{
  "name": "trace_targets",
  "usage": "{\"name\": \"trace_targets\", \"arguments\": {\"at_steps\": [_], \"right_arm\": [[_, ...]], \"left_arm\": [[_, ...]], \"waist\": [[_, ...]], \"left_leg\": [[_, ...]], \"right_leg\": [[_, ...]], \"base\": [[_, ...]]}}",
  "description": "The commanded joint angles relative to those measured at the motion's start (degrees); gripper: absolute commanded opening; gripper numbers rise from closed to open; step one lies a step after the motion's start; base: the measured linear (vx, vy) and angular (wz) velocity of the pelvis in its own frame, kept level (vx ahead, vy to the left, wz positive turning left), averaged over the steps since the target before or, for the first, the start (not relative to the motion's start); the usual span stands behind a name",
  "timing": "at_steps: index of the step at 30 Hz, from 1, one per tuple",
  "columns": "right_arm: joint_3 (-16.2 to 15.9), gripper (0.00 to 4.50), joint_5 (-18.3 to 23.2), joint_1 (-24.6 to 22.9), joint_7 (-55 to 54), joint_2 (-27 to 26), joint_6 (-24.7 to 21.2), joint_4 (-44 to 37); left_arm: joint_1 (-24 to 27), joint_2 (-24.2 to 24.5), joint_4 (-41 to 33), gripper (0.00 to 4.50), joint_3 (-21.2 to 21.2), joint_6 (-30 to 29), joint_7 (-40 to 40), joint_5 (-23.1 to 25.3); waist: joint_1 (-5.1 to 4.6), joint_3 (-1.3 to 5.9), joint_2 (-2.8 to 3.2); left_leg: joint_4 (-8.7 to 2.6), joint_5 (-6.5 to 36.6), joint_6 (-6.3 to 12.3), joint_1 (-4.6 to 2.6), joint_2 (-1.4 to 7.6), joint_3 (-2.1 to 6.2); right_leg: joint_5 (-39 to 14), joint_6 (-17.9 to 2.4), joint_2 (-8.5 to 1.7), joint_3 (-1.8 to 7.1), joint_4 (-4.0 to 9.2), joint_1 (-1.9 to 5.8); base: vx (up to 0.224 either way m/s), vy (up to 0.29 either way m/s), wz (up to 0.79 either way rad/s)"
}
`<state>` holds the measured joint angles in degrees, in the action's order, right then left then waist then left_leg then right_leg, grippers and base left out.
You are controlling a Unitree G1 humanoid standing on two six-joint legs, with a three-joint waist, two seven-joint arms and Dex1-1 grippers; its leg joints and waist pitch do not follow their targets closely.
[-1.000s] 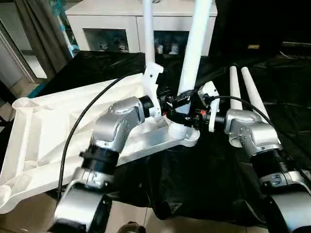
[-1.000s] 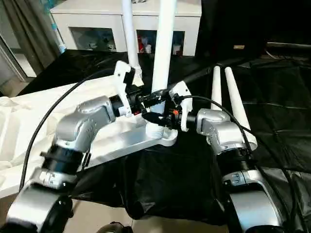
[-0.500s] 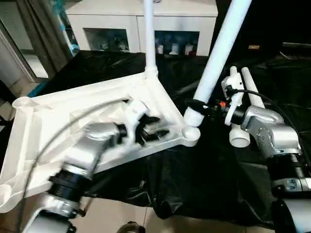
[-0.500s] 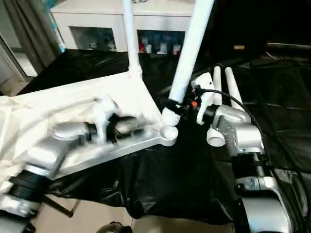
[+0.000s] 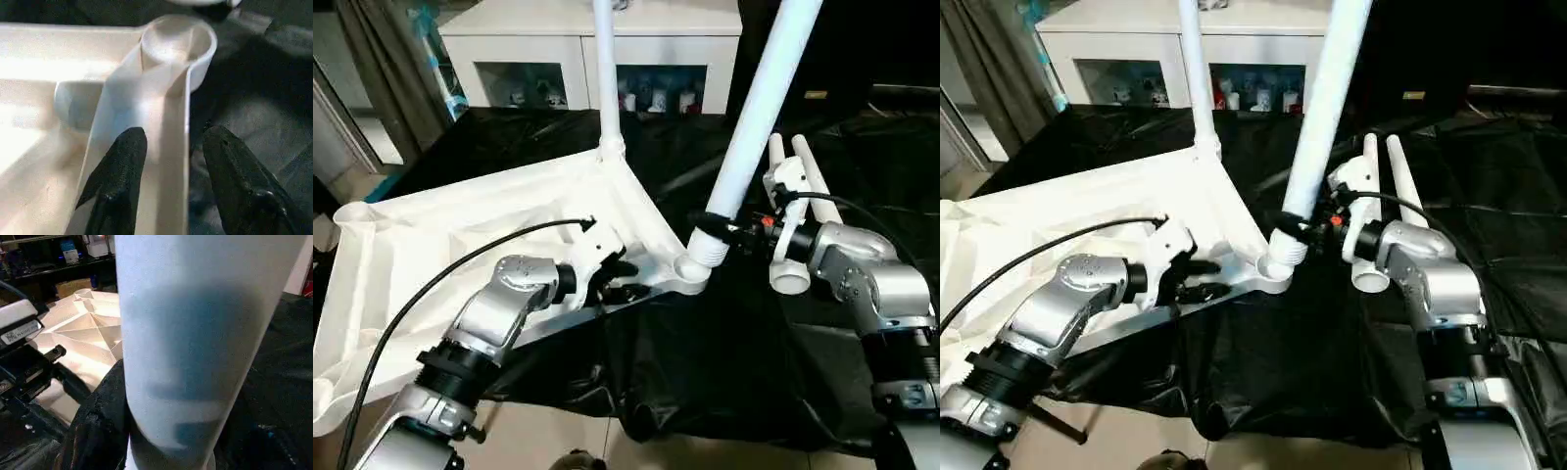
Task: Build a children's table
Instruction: Insert table leg to table base
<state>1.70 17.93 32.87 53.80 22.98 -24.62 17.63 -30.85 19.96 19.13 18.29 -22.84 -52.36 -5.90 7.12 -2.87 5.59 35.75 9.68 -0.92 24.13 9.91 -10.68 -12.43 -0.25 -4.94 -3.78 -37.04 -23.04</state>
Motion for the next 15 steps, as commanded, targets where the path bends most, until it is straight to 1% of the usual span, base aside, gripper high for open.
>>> {"name": "trace_targets", "arguments": {"at_steps": [1, 2, 3, 6, 7, 8, 9, 11, 12, 13, 14, 15], "right_arm": [[-0.67, 1.89, 0.69, 0.14, -0.33, -0.18, -0.25, -1.58], [-0.78, 1.89, 0.55, 0.24, -0.38, -0.23, -0.1, -1.38], [-0.95, 1.89, 0.37, 0.38, -0.37, -0.31, 0.06, -1.13], [-1.4, 1.89, 0.12, 0.64, -0.14, -0.51, -0.11, -0.88], [-1.63, 1.89, -0.04, 0.77, 0.01, -0.54, -0.24, -0.77], [-1.7, 1.89, -0.1, 0.8, 0.05, -0.56, -0.3, -0.77], [-2.08, 1.89, -0.28, 1.05, 0.23, -0.69, -0.51, -0.42], [-3.04, 1.89, -0.62, 1.49, 0.74, -0.8, -1.06, 0.24], [-3.04, 1.89, -0.62, 1.49, 0.74, -0.8, -1.06, 0.24], [-3.74, 1.89, -1.19, 1.81, 0.59, -0.97, -1.09, 0.97], [-3.76, 1.89, -1.2, 1.82, 0.58, -0.97, -1.09, 0.99], [-4.13, 1.89, -1.45, 2.09, 0.51, -1.18, -0.97, 1.52]], "left_arm": [[-0.35, 0.64, 0.43, 1.81, 0.36, 0.15, -0.93, 0.0], [-0.2, 0.72, 0.56, 1.8, 0.49, 0.39, -0.91, 0.18], [-0.04, 0.76, 0.72, 1.49, 0.59, 0.7, -0.87, 0.41], [-0.17, 0.48, 1.33, 1.43, 0.36, 1.27, -0.52, 0.71], [-0.36, 0.36, 1.65, 1.4, 0.31, 1.64, -0.48, 0.85], [-0.45, 0.31, 1.8, 1.24, 0.28, 1.79, -0.51, 0.93], [-0.65, 0.21, 2.35, 0.95, 0.26, 2.09, -0.73, 1.04], [-0.84, 0.11, 3.22, 0.94, 0.39, 2.55, -1.19, 1.22], [-0.84, 0.11, 3.22, 0.89, 0.39, 2.55, -1.19, 1.22], [-0.74, 0.09, 3.49, 0.76, 0.48, 2.72, -1.41, 1.31], [-0.73, 0.09, 3.5, 0.76, 0.49, 2.73, -1.42, 1.32], [-0.64, 0.11, 3.63, 0.52, 0.57, 2.81, -1.48, 1.37]], "waist": [[-0.25, 4.57, -0.32], [-0.29, 4.61, -0.21], [-0.38, 4.56, -0.26], [-0.65, 4.57, -0.28], [-0.74, 4.57, -0.44], [-0.69, 4.59, -0.26], [-0.8, 4.55, -0.36], [-0.86, 4.62, -0.3], [-0.88, 4.61, -0.29], [-0.93, 4.6, -0.51], [-0.93, 4.6, -0.35], [-1.01, 4.58, -1.05]], "left_leg": [[-4.05, 10.11, 1.62, -2.04, 3.08, 1.73], [-4.01, 9.86, 1.71, -2.03, 3.05, 1.75], [-4.03, 9.96, 1.83, -1.94, 3.03, 1.72], [-4.0, 9.91, 2.13, -1.87, 2.95, 1.72], [-3.97, 9.83, 2.24, -1.86, 2.92, 1.67], [-3.96, 9.76, 2.36, -1.9, 2.95, 1.72], [-4.01, 10.0, 2.33, -1.9, 2.99, 1.7], [-3.97, 9.73, 2.31, -1.91, 3.01, 1.73], [-3.96, 9.74, 2.36, -1.92, 3.01, 1.68], [-3.95, 9.62, 2.43, -1.94, 3.03, 1.63], [-3.97, 9.58, 2.44, -1.93, 3.0, 1.69], [-3.96, 9.43, 2.6, -1.91, 3.02, 1.57]], "right_leg": [[-2.72, -13.32, -3.7, 2.3, 4.41, 2.6], [-1.91, -13.55, -3.68, 2.27, 4.3, 2.61], [-1.69, -13.68, -3.7, 2.27, 4.32, 2.65], [-1.31, -13.84, -3.68, 2.22, 4.29, 2.73], [-1.31, -13.85, -3.72, 2.25, 4.32, 2.76], [-1.71, -13.8, -3.75, 2.22, 4.37, 2.72], [-2.18, -13.75, -3.72, 2.24, 4.39, 2.72], [-2.0, -13.75, -3.76, 2.25, 4.35, 2.75], [-1.78, -13.92, -3.75, 2.27, 4.35, 2.7], [-1.69, -13.95, -3.73, 2.3, 4.38, 2.69], [-1.93, -14.0, -3.69, 2.23, 4.32, 2.66], [-1.89, -13.96, -3.71, 2.3, 4.41, 2.71]], "base": [[0.0, 0.0, 0.0], [0.0, 0.0, 0.0], [0.0, 0.0, 0.0], [0.0, 0.0, 0.0], [0.0, 0.0, 0.0], [0.0, 0.0, 0.0], [0.0, 0.0, 0.0], [0.0, 0.0, 0.0], [0.0, 0.0, 0.0], [0.0, 0.0, 0.0], [0.0, 0.0, 0.0], [0.0, 0.0, 0.0]]}}
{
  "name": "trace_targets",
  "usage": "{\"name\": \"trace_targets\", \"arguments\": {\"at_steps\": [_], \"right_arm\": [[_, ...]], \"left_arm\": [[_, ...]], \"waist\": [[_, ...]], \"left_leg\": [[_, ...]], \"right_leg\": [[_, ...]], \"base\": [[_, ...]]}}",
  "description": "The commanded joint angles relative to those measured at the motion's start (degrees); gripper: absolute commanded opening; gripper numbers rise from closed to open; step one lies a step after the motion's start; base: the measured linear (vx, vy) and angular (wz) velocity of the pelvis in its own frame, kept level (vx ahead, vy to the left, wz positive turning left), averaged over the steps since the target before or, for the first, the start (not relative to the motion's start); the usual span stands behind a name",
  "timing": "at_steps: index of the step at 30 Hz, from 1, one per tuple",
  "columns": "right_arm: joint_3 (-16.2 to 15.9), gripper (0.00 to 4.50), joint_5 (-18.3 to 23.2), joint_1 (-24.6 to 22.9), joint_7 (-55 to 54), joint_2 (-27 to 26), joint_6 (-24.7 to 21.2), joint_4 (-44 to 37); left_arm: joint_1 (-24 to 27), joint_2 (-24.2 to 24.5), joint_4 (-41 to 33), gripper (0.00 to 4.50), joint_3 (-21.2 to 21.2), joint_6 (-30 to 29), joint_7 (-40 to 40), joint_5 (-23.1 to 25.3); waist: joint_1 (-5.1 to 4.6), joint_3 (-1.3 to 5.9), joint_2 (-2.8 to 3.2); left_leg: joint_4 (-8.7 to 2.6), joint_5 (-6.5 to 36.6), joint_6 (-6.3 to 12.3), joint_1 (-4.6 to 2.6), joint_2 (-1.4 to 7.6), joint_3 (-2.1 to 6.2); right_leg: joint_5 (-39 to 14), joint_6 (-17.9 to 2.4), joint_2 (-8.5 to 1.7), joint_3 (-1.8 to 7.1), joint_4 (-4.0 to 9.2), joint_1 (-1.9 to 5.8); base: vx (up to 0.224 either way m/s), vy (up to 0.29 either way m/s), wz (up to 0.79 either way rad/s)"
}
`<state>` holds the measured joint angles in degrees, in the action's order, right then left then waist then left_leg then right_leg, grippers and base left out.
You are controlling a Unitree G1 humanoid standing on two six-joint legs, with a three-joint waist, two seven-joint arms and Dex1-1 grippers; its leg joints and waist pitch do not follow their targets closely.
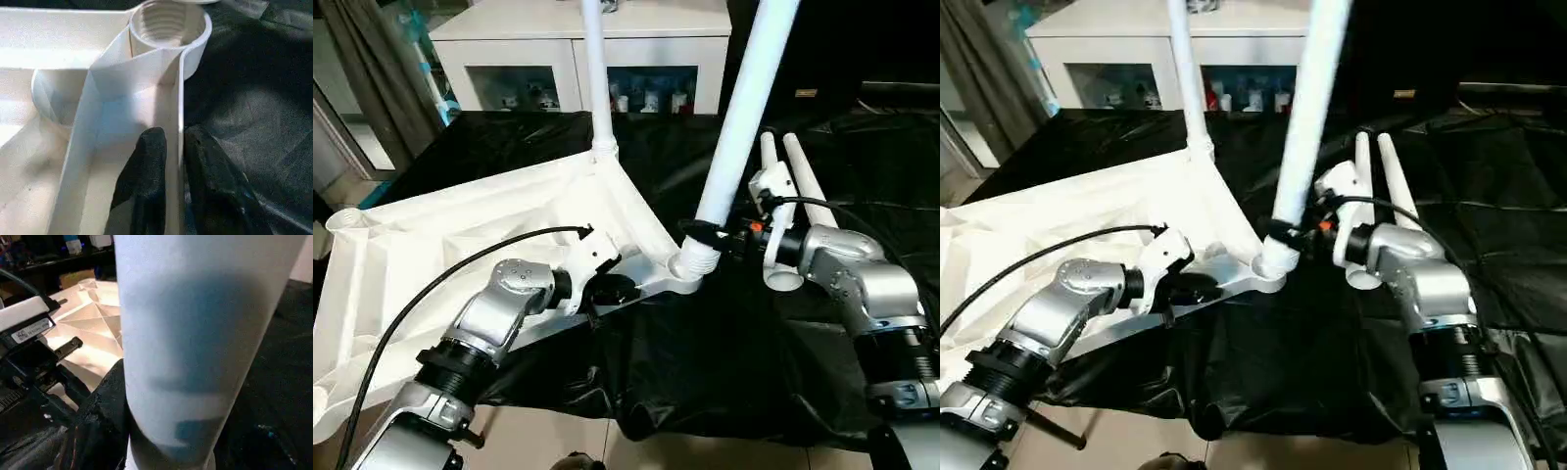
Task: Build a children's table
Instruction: Insert table leg to table base
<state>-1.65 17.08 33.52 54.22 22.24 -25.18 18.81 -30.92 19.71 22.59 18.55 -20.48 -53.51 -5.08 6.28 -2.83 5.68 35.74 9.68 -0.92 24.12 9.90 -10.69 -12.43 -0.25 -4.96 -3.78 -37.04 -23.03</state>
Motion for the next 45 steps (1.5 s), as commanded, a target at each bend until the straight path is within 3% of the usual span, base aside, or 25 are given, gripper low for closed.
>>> {"name": "trace_targets", "arguments": {"at_steps": [1, 3, 4, 6, 7, 11, 15, 17, 19, 20, 24, 25, 26, 30, 34, 38, 45], "right_arm": [[-1.04, 1.89, -0.7, 1.79, 0.11, -0.7, -0.32, 0.85], [-1.2, 1.89, -0.72, 2.0, 0.11, -0.86, -0.29, 1.14], [-1.51, 1.89, -0.84, 2.26, 0.18, -0.99, -0.12, 1.48], [-2.07, 1.89, -1.09, 2.95, 0.4, -1.39, 0.25, 2.36], [-2.25, 1.89, -1.19, 3.28, 0.46, -1.6, 0.36, 2.74], [-2.72, 1.89, -1.57, 4.31, 0.51, -2.25, 0.84, 4.45], [-3.61, 1.89, -2.54, 5.6, 0.91, -2.62, 1.1, 7.83], [-3.85, 1.89, -2.79, 6.1, 1.27, -2.72, 0.51, 9.13], [-4.67, 1.89, -3.26, 6.6, 1.85, -2.68, -0.33, 10.95], [-4.96, 1.89, -3.59, 6.87, 1.83, -2.69, -0.35, 11.84], [-5.59, 1.89, -4.39, 7.75, 1.94, -2.75, 0.05, 14.4], [-5.64, 1.89, -4.54, 8.02, 1.92, -2.85, 0.46, 15.08], [-5.58, 1.89, -4.62, 8.33, 1.94, -3.02, 0.87, 15.74], [-5.17, 1.89, -4.58, 9.09, 2.17, -3.54, 1.59, 17.33], [-4.9, 1.89, -4.43, 9.03, 2.54, -3.96, 2.26, 18.38], [-4.62, 1.89, -4.24, 8.41, 2.48, -3.95, 3.02, 19.17], [-1.09, 1.89, -2.43, 4.9, 1.87, -3.92, 6.07, 20.2]], "left_arm": [[-0.47, 0.37, 0.32, 0.48, 0.37, 0.54, -0.33, 0.61], [-0.42, 0.37, 0.42, 0.44, 0.41, 0.61, -0.32, 0.65], [-0.34, 0.35, 0.55, 0.36, 0.38, 0.64, -0.3, 0.82], [-0.03, 0.49, 0.81, 0.12, 0.38, 0.75, -0.29, 1.18], [0.15, 0.65, 0.88, 0.05, 0.44, 0.85, -0.35, 1.37], [0.56, 1.07, 1.14, 0.0, 0.52, 1.38, -0.68, 1.62], [0.76, 1.27, 1.07, 0.0, 0.32, 3.17, -1.64, 1.36], [0.96, 1.41, 0.9, 0.0, 0.32, 4.51, -2.47, 1.12], [1.36, 1.62, 0.62, 0.0, 0.44, 5.35, -3.12, 1.1], [1.43, 1.62, 0.52, 0.0, 0.43, 5.42, -3.22, 1.06], [1.6, 1.49, 0.01, 0.0, 0.39, 5.52, -3.49, 0.92], [1.71, 1.57, -0.23, 0.0, 0.47, 5.57, -3.56, 1.02], [1.81, 1.68, -0.3, 0.0, 0.52, 5.8, -3.66, 1.16], [2.0, 1.89, -0.34, 0.0, 0.57, 6.46, -3.67, 1.47], [2.04, 1.95, -0.48, 0.0, 0.21, 6.28, -3.27, 1.52], [1.84, 1.78, -0.13, 0.0, -0.07, 6.06, -2.56, 1.66], [1.38, 1.33, 0.33, 0.0, -0.6, 5.85, -1.63, 1.81]], "waist": [[-0.03, 4.54, -0.72], [-0.07, 4.52, -0.72], [-0.06, 4.52, -1.15], [-0.06, 4.49, -0.98], [-0.09, 4.45, -1.51], [-0.03, 4.46, -1.22], [-0.05, 4.42, -1.77], [0.0, 4.5, -1.55], [-0.03, 4.49, -1.62], [-0.12, 4.5, -1.93], [0.0, 4.42, -1.73], [0.0, 4.45, -2.11], [0.02, 4.45, -1.92], [-0.09, 4.38, -2.38], [-0.17, 4.44, -2.23], [-0.34, 4.44, -2.49], [-0.22, 4.43, -2.48]], "left_leg": [[-3.95, 9.34, 2.67, -1.91, 3.06, 1.64], [-3.98, 9.3, 2.62, -1.92, 3.11, 1.63], [-3.98, 9.04, 2.79, -1.92, 3.12, 1.62], [-3.95, 9.16, 2.73, -1.93, 3.11, 1.56], [-4.0, 8.89, 2.84, -1.87, 3.12, 1.51], [-3.92, 8.43, 3.02, -1.89, 3.15, 1.51], [-3.91, 7.85, 3.35, -1.78, 3.09, 1.43], [-3.86, 7.63, 3.42, -1.75, 3.1, 1.48], [-3.89, 7.41, 3.58, -1.76, 3.14, 1.47], [-3.88, 7.27, 3.7, -1.81, 3.14, 1.38], [-3.88, 7.79, 3.36, -1.88, 3.2, 1.36], [-3.92, 7.61, 3.37, -1.87, 3.24, 1.34], [-3.93, 7.6, 3.34, -1.9, 3.24, 1.35], [-4.05, 8.31, 3.14, -1.92, 3.3, 1.32], [-4.12, 8.71, 2.67, -1.98, 3.31, 1.35], [-4.21, 9.84, 2.17, -2.06, 3.29, 1.33], [-4.26, 9.98, 2.55, -1.99, 3.35, 1.37]], "right_leg": [[-2.57, -13.95, -3.83, 2.3, 4.36, 2.65], [-2.94, -13.82, -3.76, 2.31, 4.36, 2.59], [-3.03, -13.98, -3.82, 2.33, 4.26, 2.59], [-3.73, -13.88, -3.84, 2.36, 4.39, 2.52], [-3.76, -13.74, -3.79, 2.37, 4.47, 2.59], [-4.26, -13.58, -3.91, 2.42, 4.36, 2.46], [-4.02, -13.7, -3.9, 2.4, 4.37, 2.51], [-3.95, -13.73, -3.96, 2.36, 4.29, 2.52], [-3.32, -13.7, -3.83, 2.33, 4.17, 2.52], [-3.25, -13.86, -3.78, 2.33, 4.16, 2.44], [-4.76, -13.9, -3.95, 2.41, 4.24, 2.38], [-4.49, -13.9, -3.93, 2.4, 4.18, 2.4], [-4.43, -13.9, -3.89, 2.39, 4.15, 2.35], [-5.05, -13.84, -3.96, 2.44, 4.23, 2.35], [-4.01, -14.03, -3.94, 2.42, 4.12, 2.3], [-4.18, -14.13, -3.95, 2.45, 4.23, 2.39], [-3.89, -14.12, -3.99, 2.45, 4.29, 2.44]], "base": [[0.0, 0.0, 0.0], [0.0, 0.0, 0.0], [0.0, 0.0, 0.0], [0.0, 0.0, 0.0], [0.0, 0.0, 0.0], [0.0, 0.0, 0.0], [0.0, 0.0, 0.0], [0.0, 0.0, 0.0], [0.0, 0.0, 0.0], [0.0, 0.0, 0.0], [0.0, 0.0, 0.0], [0.0, 0.0, 0.0], [0.0, 0.0, 0.0], [0.0, 0.0, 0.0], [0.0, 0.0, 0.0], [0.0, 0.0, 0.0], [0.0, 0.0, 0.0]]}}
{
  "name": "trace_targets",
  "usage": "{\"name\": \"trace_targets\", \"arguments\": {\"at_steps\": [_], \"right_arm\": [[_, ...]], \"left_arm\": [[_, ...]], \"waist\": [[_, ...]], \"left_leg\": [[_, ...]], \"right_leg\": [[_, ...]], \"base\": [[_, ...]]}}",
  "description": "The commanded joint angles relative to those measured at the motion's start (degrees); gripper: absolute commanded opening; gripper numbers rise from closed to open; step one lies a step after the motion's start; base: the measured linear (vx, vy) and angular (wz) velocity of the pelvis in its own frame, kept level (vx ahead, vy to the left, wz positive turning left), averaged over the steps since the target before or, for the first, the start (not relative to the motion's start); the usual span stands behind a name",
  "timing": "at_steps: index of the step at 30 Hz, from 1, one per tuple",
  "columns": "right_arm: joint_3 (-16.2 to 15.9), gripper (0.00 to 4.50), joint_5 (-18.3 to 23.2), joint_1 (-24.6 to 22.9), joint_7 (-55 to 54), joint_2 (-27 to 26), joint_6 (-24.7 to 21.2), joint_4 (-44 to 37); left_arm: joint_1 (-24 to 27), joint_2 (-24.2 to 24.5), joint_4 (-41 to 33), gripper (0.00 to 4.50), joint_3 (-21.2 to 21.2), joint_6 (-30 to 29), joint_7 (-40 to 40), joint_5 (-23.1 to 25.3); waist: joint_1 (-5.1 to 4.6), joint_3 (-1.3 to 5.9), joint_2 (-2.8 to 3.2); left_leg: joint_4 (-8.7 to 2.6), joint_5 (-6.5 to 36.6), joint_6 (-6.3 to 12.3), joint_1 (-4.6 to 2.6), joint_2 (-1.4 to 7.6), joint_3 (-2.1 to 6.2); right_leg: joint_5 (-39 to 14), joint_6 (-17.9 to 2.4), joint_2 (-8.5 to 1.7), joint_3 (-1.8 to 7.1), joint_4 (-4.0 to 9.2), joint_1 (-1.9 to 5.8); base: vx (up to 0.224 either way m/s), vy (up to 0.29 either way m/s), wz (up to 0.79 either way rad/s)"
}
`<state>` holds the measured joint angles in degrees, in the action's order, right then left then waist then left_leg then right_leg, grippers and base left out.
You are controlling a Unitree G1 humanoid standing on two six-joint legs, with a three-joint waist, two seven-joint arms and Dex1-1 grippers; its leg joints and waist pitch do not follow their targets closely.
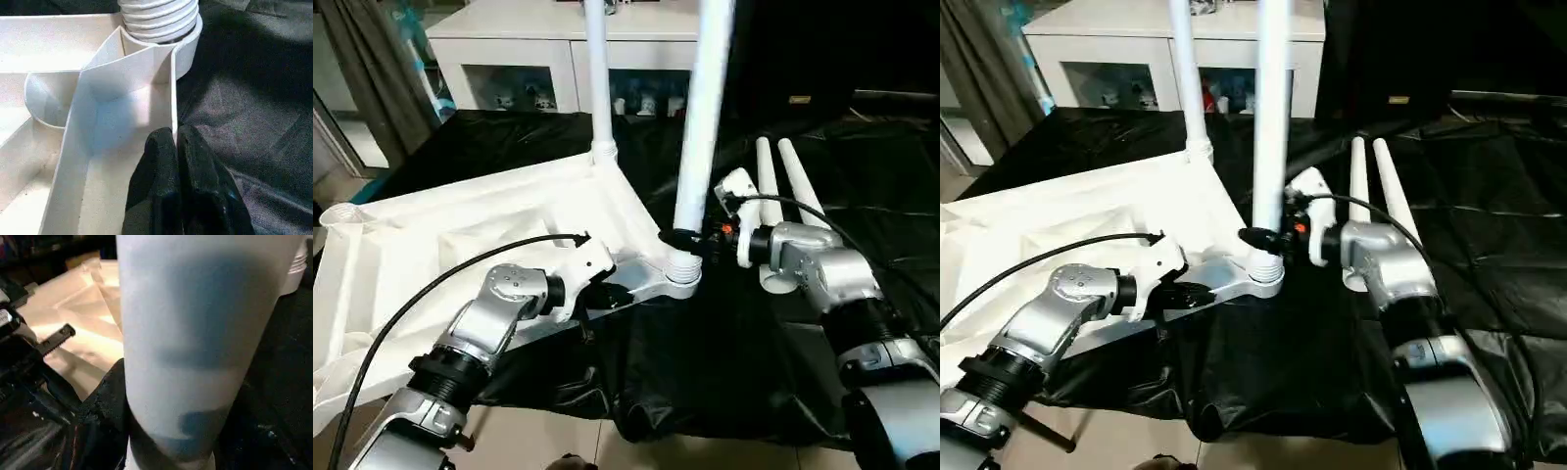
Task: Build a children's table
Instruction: Insert table leg to table base
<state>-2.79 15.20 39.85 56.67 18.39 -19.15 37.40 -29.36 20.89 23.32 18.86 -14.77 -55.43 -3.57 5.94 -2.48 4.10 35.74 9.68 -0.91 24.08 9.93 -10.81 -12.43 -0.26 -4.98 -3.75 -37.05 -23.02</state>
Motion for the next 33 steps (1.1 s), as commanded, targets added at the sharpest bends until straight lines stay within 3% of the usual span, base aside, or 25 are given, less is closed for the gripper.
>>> {"name": "trace_targets", "arguments": {"at_steps": [1, 2, 5, 8, 10, 14, 15, 19, 23, 25, 28, 29, 33], "right_arm": [[0.57, 1.89, -0.15, -2.09, -0.87, -0.24, 0.33, 1.56], [1.55, 1.89, 0.45, -3.46, -1.74, -0.59, 0.91, 1.59], [3.07, 1.89, 1.33, -5.5, -3.06, -1.2, 1.83, 1.78], [4.36, 1.89, 1.94, -7.38, -3.88, -1.83, 2.7, 1.5], [4.65, 1.89, 2.18, -8.78, -4.25, -2.03, 2.94, 0.55], [5.08, 1.89, 2.55, -11.32, -5.4, -2.49, 2.87, -2.14], [4.73, 1.88, 2.24, -12.32, -5.74, -2.52, 3.14, -3.1], [2.38, 1.88, -0.4, -13.37, -6.35, -2.18, 4.72, -5.0], [-0.43, 1.88, -2.87, -12.44, -6.38, -1.46, 5.82, -5.9], [-2.92, 1.88, -4.72, -11.38, -5.85, -0.96, 5.72, -7.01], [-4.01, 1.88, -5.39, -10.52, -5.35, -0.89, 5.59, -6.86], [-4.83, 1.88, -5.89, -9.66, -4.6, -0.91, 5.39, -6.37], [-6.58, 1.88, -7.0, -7.95, -2.61, -0.75, 5.88, -4.28]], "left_arm": [[-0.21, 0.18, -0.36, 0.0, -0.96, 0.12, 0.3, 0.31], [-0.29, 0.24, -0.29, 0.0, -1.03, 0.07, 0.29, 0.28], [-0.46, 0.35, -0.07, 0.0, -1.15, 0.07, 0.29, 0.27], [-0.82, 0.43, 0.29, 0.0, -1.21, 0.18, 0.22, 0.34], [-1.22, 0.38, 0.69, 0.0, -1.25, 0.31, 0.24, 0.43], [-1.78, 0.15, 1.38, 0.0, -1.33, 0.57, 0.51, 0.51], [-1.91, 0.0, 1.64, 0.0, -1.29, 0.67, 0.58, 0.56], [-2.07, -0.23, 2.03, 0.0, -0.96, 1.04, 0.38, 0.74], [-2.29, -0.26, 2.37, 0.0, -0.67, 1.44, 0.25, 1.09], [-2.33, -0.28, 2.46, 0.0, -0.32, 1.79, 0.22, 1.56], [-2.32, -0.38, 2.47, 0.0, -0.22, 1.85, 0.29, 1.67], [-2.28, -0.48, 2.4, 0.0, -0.18, 1.87, 0.38, 1.77], [-1.94, -0.54, 1.85, 0.0, -0.21, 1.67, 0.25, 1.92]], "waist": [[0.19, 4.1, -0.64], [0.24, 4.14, -0.3], [0.17, 4.16, -0.39], [0.1, 3.99, 0.11], [0.0, 3.92, 0.07], [-0.04, 4.02, 0.26], [-0.03, 4.02, 0.63], [-0.15, 3.82, 0.49], [-0.44, 3.28, 0.53], [-0.52, 3.16, -0.1], [-0.71, 3.18, -0.14], [-0.85, 3.16, -0.62], [-0.95, 3.08, -0.57]], "left_leg": [[-4.27, 10.21, 2.47, -2.0, 3.32, 1.52], [-4.27, 10.41, 2.33, -2.03, 3.34, 1.54], [-4.38, 10.77, 2.13, -2.02, 3.35, 1.58], [-4.69, 13.4, 1.15, -2.08, 3.34, 1.67], [-4.87, 15.15, 0.45, -2.23, 3.35, 1.71], [-4.93, 14.76, 0.36, -2.28, 3.34, 1.76], [-4.93, 15.08, 0.22, -2.3, 3.32, 1.79], [-5.21, 17.48, -0.54, -2.35, 3.31, 1.87], [-5.68, 21.91, -2.03, -2.79, 3.35, 2.01], [-5.86, 22.56, -2.28, -3.05, 3.36, 2.07], [-6.0, 21.1, -2.07, -2.83, 3.4, 2.05], [-6.0, 21.16, -1.88, -2.82, 3.39, 1.98], [-6.06, 21.56, -1.82, -2.91, 3.46, 2.0]], "right_leg": [[-4.18, -14.18, -3.96, 2.38, 4.29, 2.38], [-4.18, -14.16, -4.01, 2.38, 4.32, 2.33], [-3.25, -14.27, -3.94, 2.36, 4.33, 2.42], [-5.06, -14.22, -3.88, 2.3, 4.53, 2.36], [-6.61, -13.7, -3.98, 2.41, 4.8, 2.38], [-5.43, -13.48, -3.9, 2.4, 4.74, 2.34], [-5.63, -13.47, -3.94, 2.39, 4.74, 2.33], [-8.68, -12.6, -4.03, 2.44, 5.16, 2.24], [-15.59, -11.26, -4.16, 2.64, 5.87, 1.99], [-18.41, -10.44, -4.3, 2.78, 6.14, 2.04], [-17.48, -10.3, -4.24, 2.81, 6.13, 2.12], [-18.01, -10.28, -4.26, 2.8, 6.17, 2.09], [-19.14, -10.31, -4.34, 2.84, 6.26, 1.91]], "base": [[0.0, 0.0, 0.0], [0.0, 0.0, 0.0], [0.0, 0.0, 0.0], [0.0, 0.0, 0.0], [0.0, 0.0, 0.0], [0.0, 0.0, 0.0], [0.0, 0.0, 0.0], [0.0, 0.0, 0.0], [0.0, 0.0, 0.0], [0.0, 0.0, 0.0], [0.0, 0.0, 0.0], [0.0, 0.0, 0.0], [0.0, 0.0, 0.0]]}}
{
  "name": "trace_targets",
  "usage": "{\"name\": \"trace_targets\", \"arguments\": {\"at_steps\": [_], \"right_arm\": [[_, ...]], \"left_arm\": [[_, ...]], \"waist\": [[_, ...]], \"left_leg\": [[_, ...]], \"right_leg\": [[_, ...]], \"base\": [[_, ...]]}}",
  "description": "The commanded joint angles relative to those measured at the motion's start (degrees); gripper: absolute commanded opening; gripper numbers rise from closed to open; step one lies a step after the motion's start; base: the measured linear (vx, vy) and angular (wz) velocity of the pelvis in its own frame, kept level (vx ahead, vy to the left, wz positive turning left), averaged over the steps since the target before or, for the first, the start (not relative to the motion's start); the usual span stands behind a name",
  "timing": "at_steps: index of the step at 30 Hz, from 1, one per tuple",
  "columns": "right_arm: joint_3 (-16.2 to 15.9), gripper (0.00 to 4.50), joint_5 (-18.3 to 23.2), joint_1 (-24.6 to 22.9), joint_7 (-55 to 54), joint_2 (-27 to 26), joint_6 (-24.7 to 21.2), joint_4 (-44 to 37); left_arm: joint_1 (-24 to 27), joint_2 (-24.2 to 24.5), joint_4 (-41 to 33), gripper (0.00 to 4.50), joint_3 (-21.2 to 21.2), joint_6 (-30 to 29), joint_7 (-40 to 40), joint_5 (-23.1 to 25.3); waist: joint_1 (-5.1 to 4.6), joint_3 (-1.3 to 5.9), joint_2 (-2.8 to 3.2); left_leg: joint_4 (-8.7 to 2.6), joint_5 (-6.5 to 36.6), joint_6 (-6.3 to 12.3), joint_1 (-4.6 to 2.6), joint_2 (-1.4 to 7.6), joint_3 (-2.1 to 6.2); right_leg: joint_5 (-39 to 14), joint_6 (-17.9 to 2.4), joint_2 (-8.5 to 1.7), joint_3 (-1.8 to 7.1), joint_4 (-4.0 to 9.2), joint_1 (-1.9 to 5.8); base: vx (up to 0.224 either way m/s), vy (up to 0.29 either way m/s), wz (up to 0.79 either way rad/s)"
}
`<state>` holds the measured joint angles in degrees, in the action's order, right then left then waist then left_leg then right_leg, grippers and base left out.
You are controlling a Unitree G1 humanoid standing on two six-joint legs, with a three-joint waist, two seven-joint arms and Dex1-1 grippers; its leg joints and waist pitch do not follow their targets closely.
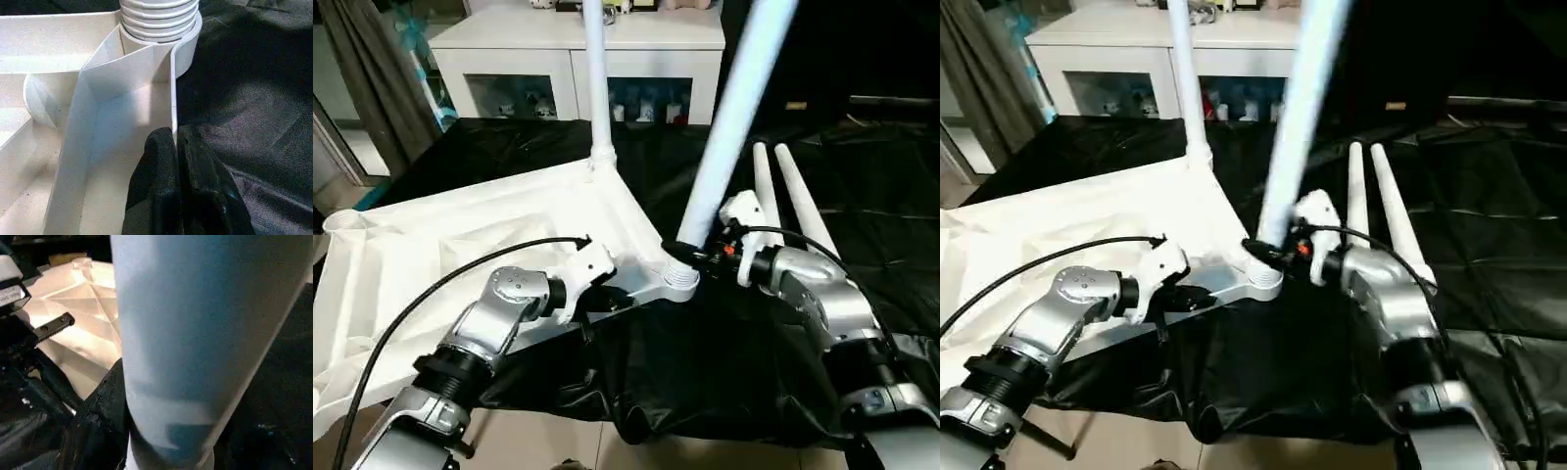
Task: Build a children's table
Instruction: Insert table leg to table base
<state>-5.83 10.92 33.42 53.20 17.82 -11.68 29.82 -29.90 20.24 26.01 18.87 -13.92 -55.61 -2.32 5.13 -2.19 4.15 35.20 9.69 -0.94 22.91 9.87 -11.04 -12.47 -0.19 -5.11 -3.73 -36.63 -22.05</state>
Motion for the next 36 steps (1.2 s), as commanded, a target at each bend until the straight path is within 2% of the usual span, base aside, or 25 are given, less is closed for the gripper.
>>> {"name": "trace_targets", "arguments": {"at_steps": [1, 4, 5, 7, 15, 19, 26, 32, 35, 36], "right_arm": [[-4.28, 1.88, -3.16, -1.02, 1.63, 0.01, -1.37, 3.99], [-5.41, 1.88, -3.76, -0.15, 3.31, 0.32, -1.16, 5.48], [-5.56, 1.88, -3.77, 0.02, 4.04, 0.43, -1.16, 6.02], [-5.82, 1.88, -3.8, 0.16, 5.85, 0.75, -0.84, 6.91], [-6.65, 1.88, -3.51, 0.49, 13.11, 1.98, 2.89, 10.25], [-7.16, 1.88, -3.78, 0.64, 16.07, 2.52, 4.12, 11.3], [-6.63, 1.88, -3.72, 0.82, 17.63, 2.01, 5.01, 11.57], [-6.17, 1.88, -4.1, 0.67, 17.45, 1.74, 6.05, 12.42], [-6.12, 1.88, -4.09, 0.55, 17.47, 1.72, 6.06, 12.3], [-6.15, 1.88, -4.09, 0.47, 17.44, 1.7, 6.03, 12.18]], "left_arm": [[-1.17, 0.19, -1.18, 0.0, -0.21, 0.74, 0.2, 0.73], [-0.64, 0.54, -1.83, 0.0, -0.17, 0.65, -0.3, 0.7], [-0.5, 0.63, -2.01, 0.0, -0.17, 0.66, -0.37, 0.66], [-0.29, 0.85, -2.3, 0.0, -0.12, 0.84, -0.72, 0.6], [0.4, 1.84, -4.53, 0.0, 0.86, 2.75, -5.27, -0.56], [0.38, 2.63, -6.65, 0.0, 1.57, 2.69, -8.76, -1.65], [-0.83, 3.04, -6.69, 0.0, 0.84, 2.01, -9.54, -1.83], [-0.77, 3.52, -7.27, 0.0, 0.57, 1.44, -9.73, -1.82], [-0.74, 3.63, -7.39, 0.0, 0.59, 1.26, -9.81, -1.81], [-0.69, 3.7, -7.45, 0.0, 0.59, 1.25, -9.84, -1.79]], "waist": [[-0.16, 2.72, -0.92], [-0.17, 2.68, -1.04], [-0.17, 2.72, -1.21], [-0.13, 2.86, -1.13], [0.25, 3.29, -1.42], [0.37, 3.34, -1.53], [0.28, 3.12, -1.63], [0.26, 3.17, -1.75], [0.2, 3.09, -1.8], [0.21, 3.07, -1.64]], "left_leg": [[-5.53, 21.6, -1.72, -1.65, 3.51, 2.22], [-5.65, 22.52, -2.07, -1.85, 3.62, 2.21], [-5.71, 22.5, -2.06, -1.83, 3.61, 2.2], [-5.77, 21.24, -1.8, -1.77, 3.68, 2.16], [-5.42, 15.23, 1.05, -1.5, 3.73, 1.63], [-5.34, 13.75, 2.13, -1.58, 3.82, 1.49], [-5.74, 16.76, 0.41, -1.83, 3.93, 1.56], [-5.71, 16.14, 0.45, -1.77, 3.89, 1.52], [-5.76, 16.71, 0.4, -1.79, 3.9, 1.53], [-5.79, 17.03, 0.24, -1.81, 3.9, 1.54]], "right_leg": [[-19.58, -10.23, -4.23, 2.82, 5.89, 0.96], [-20.33, -9.93, -4.28, 2.92, 6.08, 0.72], [-19.82, -10.01, -4.28, 2.89, 6.07, 0.84], [-17.61, -10.33, -4.23, 2.87, 5.89, 0.97], [-8.47, -13.12, -4.13, 2.59, 5.23, 1.59], [-6.2, -14.22, -4.03, 2.46, 4.97, 1.65], [-8.73, -14.21, -4.08, 2.57, 5.22, 1.52], [-6.89, -14.61, -4.09, 2.57, 5.08, 1.62], [-7.8, -14.55, -4.07, 2.58, 5.2, 1.6], [-8.08, -14.48, -4.07, 2.59, 5.26, 1.58]], "base": [[0.0, 0.0, 0.0], [0.0, 0.0, 0.0], [0.0, 0.0, 0.0], [0.0, 0.0, 0.0], [0.0, 0.0, 0.0], [0.0, 0.0, 0.0], [0.0, 0.0, 0.0], [0.0, 0.0, 0.0], [0.0, 0.0, 0.0], [0.0, 0.0, 0.0]]}}
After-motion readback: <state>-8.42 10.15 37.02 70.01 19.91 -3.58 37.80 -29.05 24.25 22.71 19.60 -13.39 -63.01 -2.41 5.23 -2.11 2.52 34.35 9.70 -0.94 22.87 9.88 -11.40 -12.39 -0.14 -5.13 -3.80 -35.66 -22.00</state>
